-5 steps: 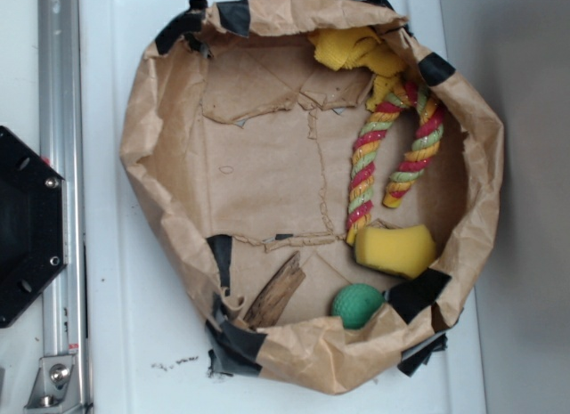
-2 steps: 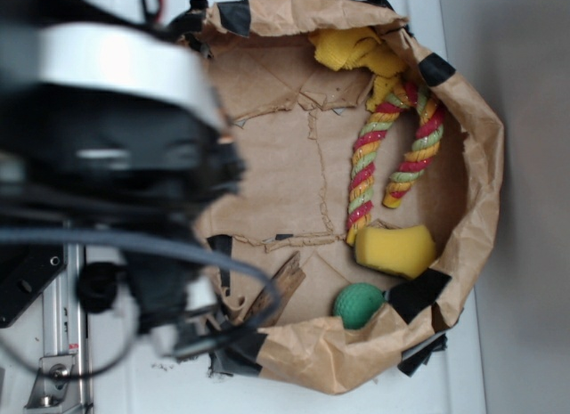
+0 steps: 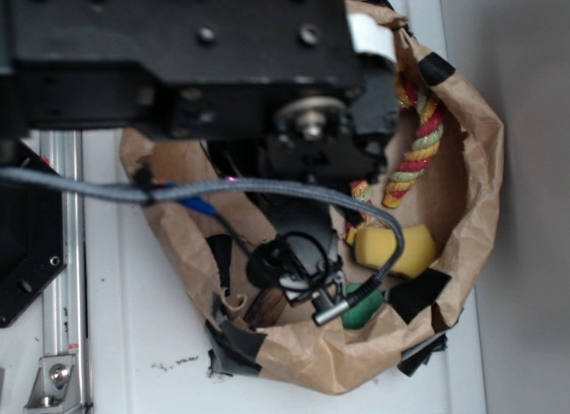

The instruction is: Grab the wood chip.

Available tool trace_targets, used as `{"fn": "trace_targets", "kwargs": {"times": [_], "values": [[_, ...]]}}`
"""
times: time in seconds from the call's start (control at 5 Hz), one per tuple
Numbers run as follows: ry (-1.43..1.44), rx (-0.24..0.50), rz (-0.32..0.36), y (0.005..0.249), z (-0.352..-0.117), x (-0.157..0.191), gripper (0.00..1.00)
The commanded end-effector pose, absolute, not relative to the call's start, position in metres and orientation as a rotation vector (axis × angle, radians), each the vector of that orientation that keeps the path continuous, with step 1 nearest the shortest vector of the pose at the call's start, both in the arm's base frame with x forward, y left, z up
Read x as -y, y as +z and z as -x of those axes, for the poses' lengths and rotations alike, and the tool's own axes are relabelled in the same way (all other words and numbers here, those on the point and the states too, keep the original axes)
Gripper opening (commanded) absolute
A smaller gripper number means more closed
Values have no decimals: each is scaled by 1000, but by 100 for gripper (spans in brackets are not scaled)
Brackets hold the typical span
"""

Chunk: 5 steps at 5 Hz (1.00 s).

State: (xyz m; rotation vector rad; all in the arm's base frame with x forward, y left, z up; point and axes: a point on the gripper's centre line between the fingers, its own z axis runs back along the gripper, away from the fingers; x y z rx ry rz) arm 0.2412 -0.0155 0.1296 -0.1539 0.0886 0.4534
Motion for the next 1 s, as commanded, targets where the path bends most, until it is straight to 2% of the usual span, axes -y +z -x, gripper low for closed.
{"fn": "trace_targets", "kwargs": {"times": [0.0, 0.2, 0.4, 0.6, 0.8], "values": [[477, -113, 132, 73, -233, 29, 100], [473, -75, 166, 53, -237, 37, 100], [456, -68, 263, 47, -246, 58, 100], [425, -80, 256, 42, -248, 75, 100], [339, -131, 194, 18, -237, 100, 100]]}}
